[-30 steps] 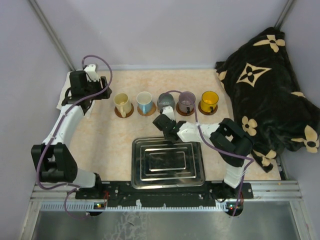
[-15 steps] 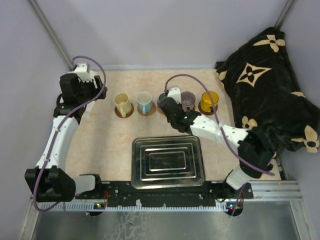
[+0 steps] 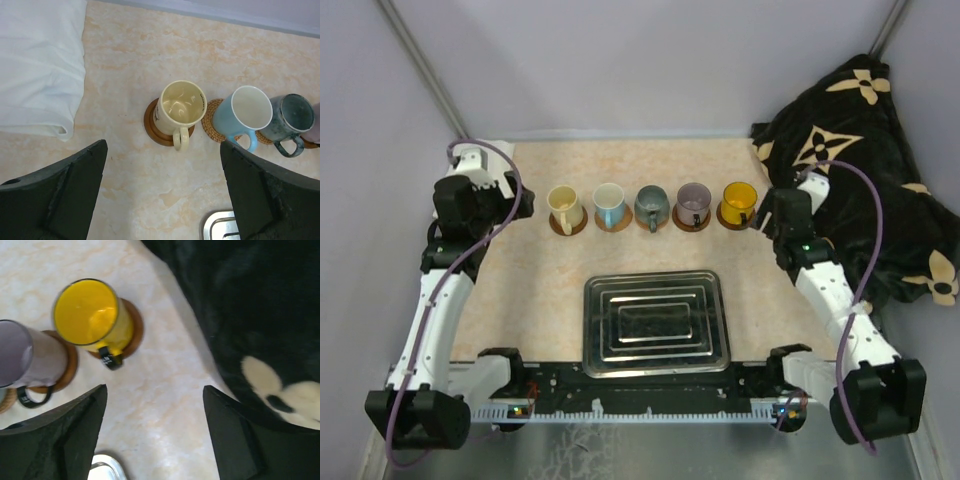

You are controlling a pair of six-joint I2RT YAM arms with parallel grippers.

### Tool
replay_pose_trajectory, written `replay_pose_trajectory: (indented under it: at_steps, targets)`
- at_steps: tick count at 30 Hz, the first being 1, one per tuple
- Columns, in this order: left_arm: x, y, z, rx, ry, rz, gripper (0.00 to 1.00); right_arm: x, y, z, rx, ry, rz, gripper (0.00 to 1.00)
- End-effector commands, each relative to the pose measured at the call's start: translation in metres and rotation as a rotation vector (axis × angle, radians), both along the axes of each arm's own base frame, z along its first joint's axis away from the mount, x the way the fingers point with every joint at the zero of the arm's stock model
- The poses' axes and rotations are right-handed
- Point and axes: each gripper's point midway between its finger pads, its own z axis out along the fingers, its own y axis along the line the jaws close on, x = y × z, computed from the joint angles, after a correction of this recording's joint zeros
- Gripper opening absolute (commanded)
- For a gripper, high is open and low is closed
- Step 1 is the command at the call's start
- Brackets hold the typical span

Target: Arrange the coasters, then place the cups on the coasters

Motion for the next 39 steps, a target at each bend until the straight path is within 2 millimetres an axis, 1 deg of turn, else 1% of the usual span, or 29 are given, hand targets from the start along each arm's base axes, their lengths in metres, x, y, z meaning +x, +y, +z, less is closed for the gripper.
replay_pose_trajectory:
  at_steps: [1,3,6,10,12,14,17,22,30,35,39]
  targets:
    - [-0.012,0.008,-0.012,-0.019,0.030,0.074,1.00,-0.014,-0.026,0.009,0.046,-0.033,-0.056,0.85]
    - [-0.015,0.011,-0.014,-0.024,0.038,0.096,1.00,-0.023,-0.038,0.019,0.032,-0.068,-0.118,0.90]
    - [-0.020,0.017,-0.018,-0.028,0.064,0.142,1.00,-0.038,-0.052,0.047,0.032,-0.178,-0.192,0.98]
    - [-0.028,0.027,-0.024,-0.012,0.085,0.197,1.00,-0.065,-0.074,0.089,-0.010,-0.318,-0.286,0.99]
    - [-0.032,0.031,-0.022,-0.008,0.073,0.217,1.00,-0.078,-0.087,0.102,-0.049,-0.348,-0.345,0.99]
    - [-0.036,0.034,-0.020,-0.009,0.057,0.234,1.00,-0.090,-0.099,0.111,-0.075,-0.363,-0.411,0.99]
    - [-0.041,0.037,-0.017,-0.010,0.039,0.254,1.00,-0.102,-0.109,0.116,-0.107,-0.371,-0.463,0.99]
    - [-0.045,0.040,-0.015,0.005,0.033,0.266,1.00,-0.107,-0.111,0.117,-0.106,-0.389,-0.473,0.99]
    - [-0.049,0.042,-0.011,0.008,0.010,0.270,1.00,-0.109,-0.112,0.118,-0.108,-0.401,-0.475,0.99]
    - [-0.051,0.049,-0.015,0.017,0.024,0.314,1.00,-0.108,-0.111,0.118,-0.106,-0.402,-0.471,0.99]
    - [-0.050,0.048,-0.014,0.019,0.017,0.306,1.00,-0.107,-0.111,0.117,-0.108,-0.398,-0.468,0.99]
